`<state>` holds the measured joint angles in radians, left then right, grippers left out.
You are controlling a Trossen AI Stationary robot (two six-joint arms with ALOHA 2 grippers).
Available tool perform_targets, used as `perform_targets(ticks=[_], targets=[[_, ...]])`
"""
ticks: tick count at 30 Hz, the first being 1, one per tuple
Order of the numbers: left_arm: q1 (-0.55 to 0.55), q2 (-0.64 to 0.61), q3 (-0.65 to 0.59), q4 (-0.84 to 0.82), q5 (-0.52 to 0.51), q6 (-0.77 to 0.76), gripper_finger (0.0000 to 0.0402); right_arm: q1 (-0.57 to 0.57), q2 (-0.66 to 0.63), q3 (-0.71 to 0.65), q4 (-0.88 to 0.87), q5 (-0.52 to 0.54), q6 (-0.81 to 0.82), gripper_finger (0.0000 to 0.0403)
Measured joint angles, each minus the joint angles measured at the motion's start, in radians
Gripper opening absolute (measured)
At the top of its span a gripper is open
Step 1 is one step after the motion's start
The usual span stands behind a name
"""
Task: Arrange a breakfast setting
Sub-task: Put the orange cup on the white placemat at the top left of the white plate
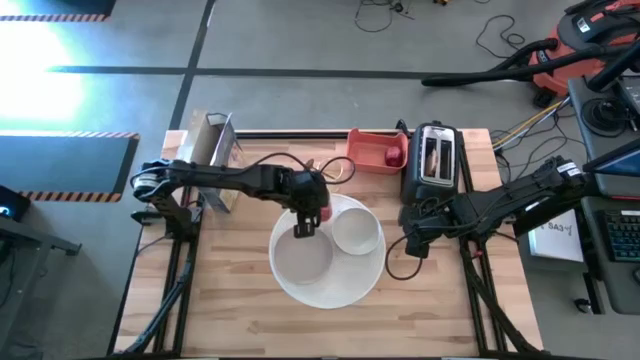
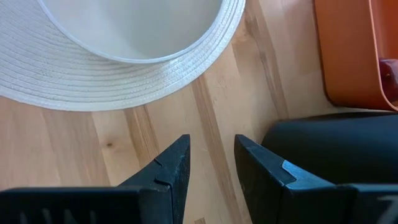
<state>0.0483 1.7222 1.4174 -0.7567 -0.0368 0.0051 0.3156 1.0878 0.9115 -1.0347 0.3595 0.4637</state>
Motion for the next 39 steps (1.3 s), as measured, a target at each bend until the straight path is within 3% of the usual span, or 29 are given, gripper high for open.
perform_targets(ticks=[9,32,39], targets=[[0.0,0.074,0.003,0.005,-0.006,0.013,0.0,0.0,0.0,0.0,0.001,0.0,0.0,0.0116],[0.0,0.076,0.007,0.003,-0.006,-0.071,0.0022,0.0,0.0,0.0,0.001,0.0,0.0,0.0116],[-0.001,0.076,0.007,0.0,0.072,-0.086,0.0022,0.0,0.0,0.0,0.001,0.0,0.0,0.0116]])
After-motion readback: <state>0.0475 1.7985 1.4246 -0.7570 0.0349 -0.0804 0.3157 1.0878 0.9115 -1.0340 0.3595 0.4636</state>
